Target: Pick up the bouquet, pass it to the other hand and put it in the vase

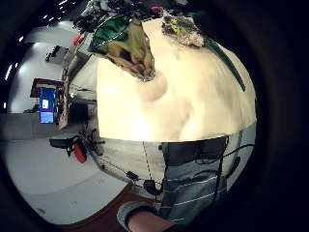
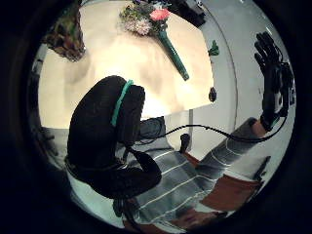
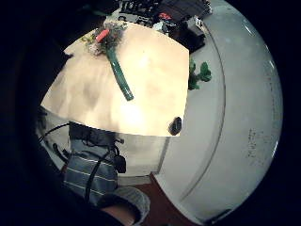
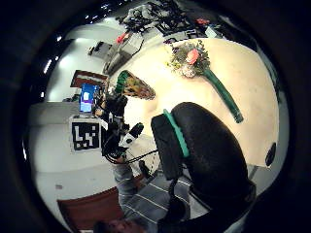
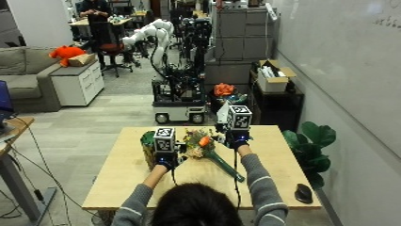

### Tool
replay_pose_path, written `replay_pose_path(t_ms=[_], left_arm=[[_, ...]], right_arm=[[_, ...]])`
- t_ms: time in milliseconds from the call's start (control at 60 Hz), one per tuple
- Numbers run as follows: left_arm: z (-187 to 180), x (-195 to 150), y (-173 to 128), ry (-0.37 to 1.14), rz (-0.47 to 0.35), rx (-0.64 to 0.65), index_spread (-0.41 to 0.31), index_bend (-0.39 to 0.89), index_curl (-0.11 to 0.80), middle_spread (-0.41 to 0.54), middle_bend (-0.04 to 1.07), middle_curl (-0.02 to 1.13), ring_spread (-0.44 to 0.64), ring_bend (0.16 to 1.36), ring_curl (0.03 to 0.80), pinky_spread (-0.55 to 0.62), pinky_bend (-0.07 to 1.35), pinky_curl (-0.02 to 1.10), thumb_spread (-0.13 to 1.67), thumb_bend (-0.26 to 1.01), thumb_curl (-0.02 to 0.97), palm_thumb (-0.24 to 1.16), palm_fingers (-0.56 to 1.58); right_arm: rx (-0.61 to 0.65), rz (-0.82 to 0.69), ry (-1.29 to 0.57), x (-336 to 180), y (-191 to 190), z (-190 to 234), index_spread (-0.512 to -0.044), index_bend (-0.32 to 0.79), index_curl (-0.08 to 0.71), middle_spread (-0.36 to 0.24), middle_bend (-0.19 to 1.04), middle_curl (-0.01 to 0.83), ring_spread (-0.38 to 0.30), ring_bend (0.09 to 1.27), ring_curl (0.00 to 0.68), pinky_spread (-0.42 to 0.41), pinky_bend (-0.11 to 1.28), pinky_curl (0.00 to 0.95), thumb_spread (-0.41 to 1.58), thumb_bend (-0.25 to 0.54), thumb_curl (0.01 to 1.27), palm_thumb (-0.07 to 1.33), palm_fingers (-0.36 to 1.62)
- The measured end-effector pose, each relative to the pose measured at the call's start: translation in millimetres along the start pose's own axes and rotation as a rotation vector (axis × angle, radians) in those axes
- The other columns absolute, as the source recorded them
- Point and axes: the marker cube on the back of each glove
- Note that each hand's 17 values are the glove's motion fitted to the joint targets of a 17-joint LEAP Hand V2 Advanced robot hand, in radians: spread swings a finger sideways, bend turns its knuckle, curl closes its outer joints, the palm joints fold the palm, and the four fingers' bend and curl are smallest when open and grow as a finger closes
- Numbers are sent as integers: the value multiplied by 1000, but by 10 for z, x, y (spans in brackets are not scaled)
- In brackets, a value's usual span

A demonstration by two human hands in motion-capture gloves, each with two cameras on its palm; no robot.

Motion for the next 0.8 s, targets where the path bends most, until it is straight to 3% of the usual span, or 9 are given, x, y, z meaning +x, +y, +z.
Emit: replay_pose_path(t_ms=[183, 267, 317, 383, 483, 567, 633, 700, 800], left_arm=[[20, -33, -1, 30, 2, 10, 47, 76, 201, 232, 202, 314, 307, 583, 265, 276, 486, 334, 1202, -16, 250, 271, 113], [38, -38, 4, 39, -1, 25, 56, 82, 185, 261, 190, 317, 312, 619, 277, 276, 523, 347, 1205, -16, 256, 270, 74], [78, -57, -58, 46, -2, 43, 60, 87, 180, 275, 191, 318, 311, 632, 281, 279, 539, 353, 1205, -17, 259, 270, 58], [129, -72, -131, 58, 13, 60, 59, 97, 177, 286, 197, 323, 312, 642, 283, 279, 553, 357, 1206, -17, 262, 269, 48], [174, -79, -174, 84, 32, 76, 55, 108, 178, 290, 201, 332, 311, 652, 286, 280, 559, 359, 1207, -17, 267, 268, 47], [175, -65, -116, 124, 43, 91, 51, 124, 187, 287, 194, 335, 308, 658, 286, 285, 556, 358, 1208, -17, 269, 267, 52], [237, -70, -157, 139, 49, 101, 43, 136, 197, 284, 200, 340, 306, 648, 283, 280, 549, 355, 1207, -15, 271, 271, 68], [317, -89, -186, 131, 46, 64, 38, 143, 208, 279, 197, 342, 303, 644, 282, 276, 537, 351, 1211, -12, 275, 281, 82], [392, -93, -174, 138, 43, 23, 35, 135, 217, 275, 192, 344, 302, 638, 281, 274, 530, 350, 1214, -15, 276, 285, 86]], right_arm=[[-52, 73, 52, 109, -182, 80, -413, 94, 146, -93, 179, 282, 29, 485, 261, 227, 666, 343, 1276, 18, 225, 380, 92], [-110, 180, 106, 150, -217, 70, -413, 48, 117, -64, 162, 274, 62, 500, 267, 263, 821, 379, 1207, -63, 203, 238, 77], [-207, 254, 112, 137, -141, 37, -412, 39, 100, -49, 169, 273, 85, 523, 273, 272, 884, 394, 1168, -63, 199, 175, 64], [-46, 179, 126, 163, -341, 14, -410, 40, 82, -34, 182, 276, 108, 554, 283, 277, 938, 407, 1120, -54, 199, 114, 48], [9, 201, 128, 236, -498, 31, -409, 56, 70, -22, 194, 284, 124, 583, 293, 279, 979, 411, 1080, -34, 208, 83, 30], [-35, 228, 119, 358, -604, 183, -408, 63, 64, -17, 195, 291, 131, 603, 298, 279, 1001, 407, 1063, -27, 217, 74, 26], [-201, 315, 96, 467, -572, 375, -408, 63, 60, -10, 207, 299, 134, 618, 300, 278, 1006, 402, 1057, -19, 227, 84, 29], [-101, 304, 89, 545, -608, 510, -404, 66, 56, -1, 213, 306, 135, 627, 302, 278, 1009, 396, 1053, -14, 236, 103, 32], [-143, 346, 38, 595, -474, 739, -400, 70, 56, 15, 221, 316, 136, 635, 304, 277, 1009, 389, 1040, -24, 245, 106, 27]])
